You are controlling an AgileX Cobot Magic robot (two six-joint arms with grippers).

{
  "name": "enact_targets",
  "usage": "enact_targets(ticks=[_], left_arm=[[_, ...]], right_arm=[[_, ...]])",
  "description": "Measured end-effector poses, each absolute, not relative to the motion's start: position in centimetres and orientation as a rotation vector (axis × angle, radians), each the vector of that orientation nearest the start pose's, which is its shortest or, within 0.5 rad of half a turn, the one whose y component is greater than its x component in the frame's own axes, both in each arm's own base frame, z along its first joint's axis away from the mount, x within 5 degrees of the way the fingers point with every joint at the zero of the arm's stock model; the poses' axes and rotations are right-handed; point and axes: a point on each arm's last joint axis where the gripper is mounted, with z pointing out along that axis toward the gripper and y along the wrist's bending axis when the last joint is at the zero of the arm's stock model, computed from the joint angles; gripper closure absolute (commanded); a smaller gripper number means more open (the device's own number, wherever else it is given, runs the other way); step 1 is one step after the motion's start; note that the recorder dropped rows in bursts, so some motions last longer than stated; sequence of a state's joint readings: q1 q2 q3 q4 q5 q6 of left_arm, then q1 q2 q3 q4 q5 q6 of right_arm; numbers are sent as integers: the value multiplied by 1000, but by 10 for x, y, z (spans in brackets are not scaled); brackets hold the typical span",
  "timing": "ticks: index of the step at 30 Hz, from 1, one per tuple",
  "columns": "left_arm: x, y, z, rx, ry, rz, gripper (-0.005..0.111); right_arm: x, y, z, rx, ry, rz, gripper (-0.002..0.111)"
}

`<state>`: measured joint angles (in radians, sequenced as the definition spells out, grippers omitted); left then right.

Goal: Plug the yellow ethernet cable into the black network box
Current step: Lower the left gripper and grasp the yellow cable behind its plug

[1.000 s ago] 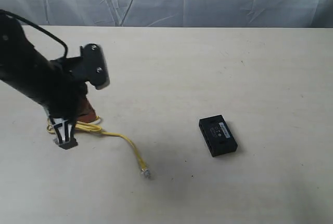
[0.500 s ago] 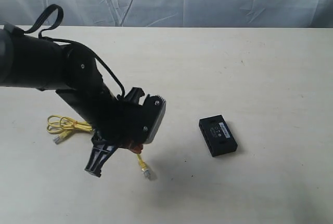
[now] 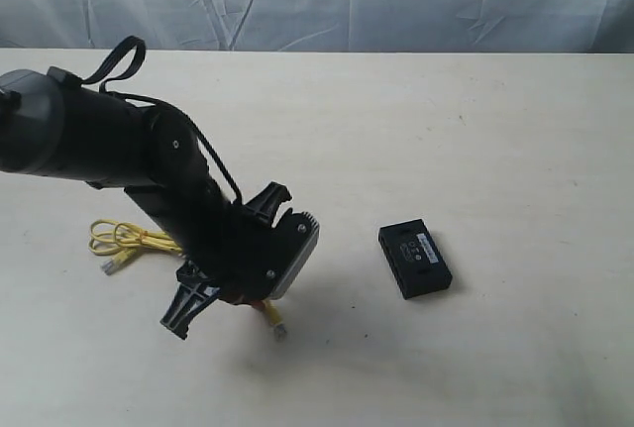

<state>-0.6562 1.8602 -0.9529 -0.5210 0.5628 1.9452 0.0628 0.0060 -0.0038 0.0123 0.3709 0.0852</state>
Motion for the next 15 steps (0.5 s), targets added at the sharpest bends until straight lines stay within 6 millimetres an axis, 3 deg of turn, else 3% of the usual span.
enact_targets(ticks=[8,15], left_arm=[[247,-220,124,-3104,-1551,223,79],[247,-219,123,-3109,-1516,221,89]], right_arm=[[53,4,181,28,1858,115,109],[53,4,181,28,1858,115,109]])
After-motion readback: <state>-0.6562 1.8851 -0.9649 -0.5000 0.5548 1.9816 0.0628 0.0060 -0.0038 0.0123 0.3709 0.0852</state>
